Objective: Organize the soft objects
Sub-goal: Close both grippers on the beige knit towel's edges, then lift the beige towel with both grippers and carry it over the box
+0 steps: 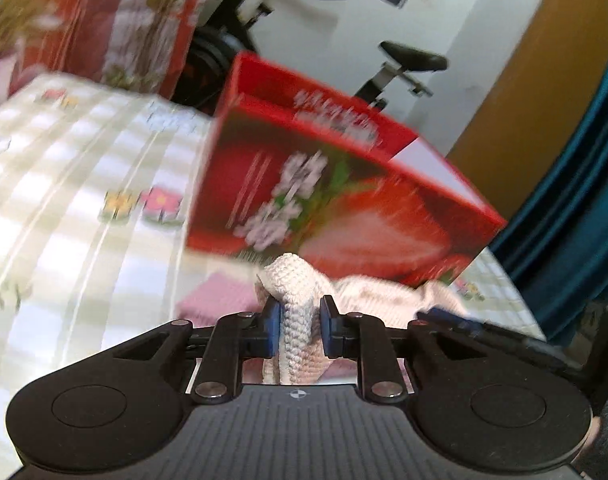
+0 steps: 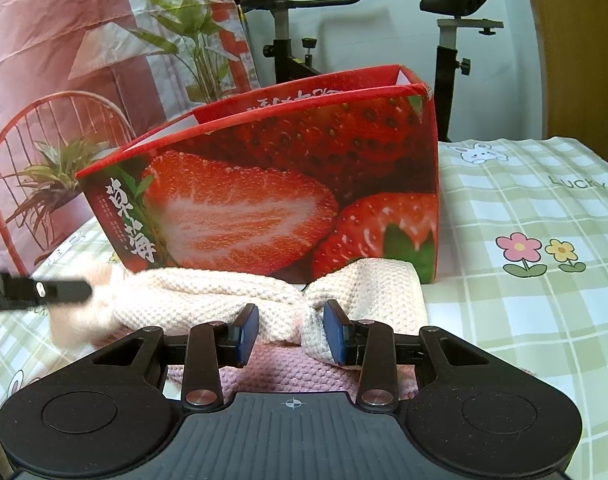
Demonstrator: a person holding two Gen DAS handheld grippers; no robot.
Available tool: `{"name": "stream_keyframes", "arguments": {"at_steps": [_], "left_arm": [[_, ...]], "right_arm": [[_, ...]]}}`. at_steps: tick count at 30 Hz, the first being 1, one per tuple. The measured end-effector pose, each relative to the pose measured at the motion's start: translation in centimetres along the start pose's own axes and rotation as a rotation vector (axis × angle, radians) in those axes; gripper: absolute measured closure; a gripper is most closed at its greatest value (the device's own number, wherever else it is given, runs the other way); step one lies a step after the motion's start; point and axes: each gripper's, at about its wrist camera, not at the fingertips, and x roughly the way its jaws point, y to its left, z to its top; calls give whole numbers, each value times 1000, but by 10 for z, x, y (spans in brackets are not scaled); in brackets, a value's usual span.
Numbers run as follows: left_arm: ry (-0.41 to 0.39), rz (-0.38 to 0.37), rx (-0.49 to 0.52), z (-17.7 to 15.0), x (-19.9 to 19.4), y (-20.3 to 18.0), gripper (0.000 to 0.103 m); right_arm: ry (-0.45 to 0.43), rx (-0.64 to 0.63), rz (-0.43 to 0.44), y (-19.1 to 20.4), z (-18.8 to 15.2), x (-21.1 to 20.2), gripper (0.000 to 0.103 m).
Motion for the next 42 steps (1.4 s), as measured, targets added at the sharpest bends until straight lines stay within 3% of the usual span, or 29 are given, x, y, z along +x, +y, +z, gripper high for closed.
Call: {"name": "stream_keyframes", "arguments": {"at_steps": [8,15,19,22,26,32,42], "left_arm": [[7,17,43,-11,14,7,81],[-2,2,15,-17,14,15,78],[-6,-6,6,-18,14,17,78],[-8,-10,5,-19,13,18,78],[-7,-11,1,-19,13,18,78],[-5,-16,-13,-19,12,20,78],[-6,-19,-17,-19,13,21,78]], "right_arm": [[-28,3,-8,1,1,-9,67],[-186,45,-118,-12,9,-31,62],[-132,110,-157,-28,4,-20,58],[-111,113,-150,-31,1,-13,67],[-102,24,-132,-17,-3,-11,84],[-109,-152,-115,11,-8,-11,87],[-67,-181,-114,14,-6,-4,87]]}}
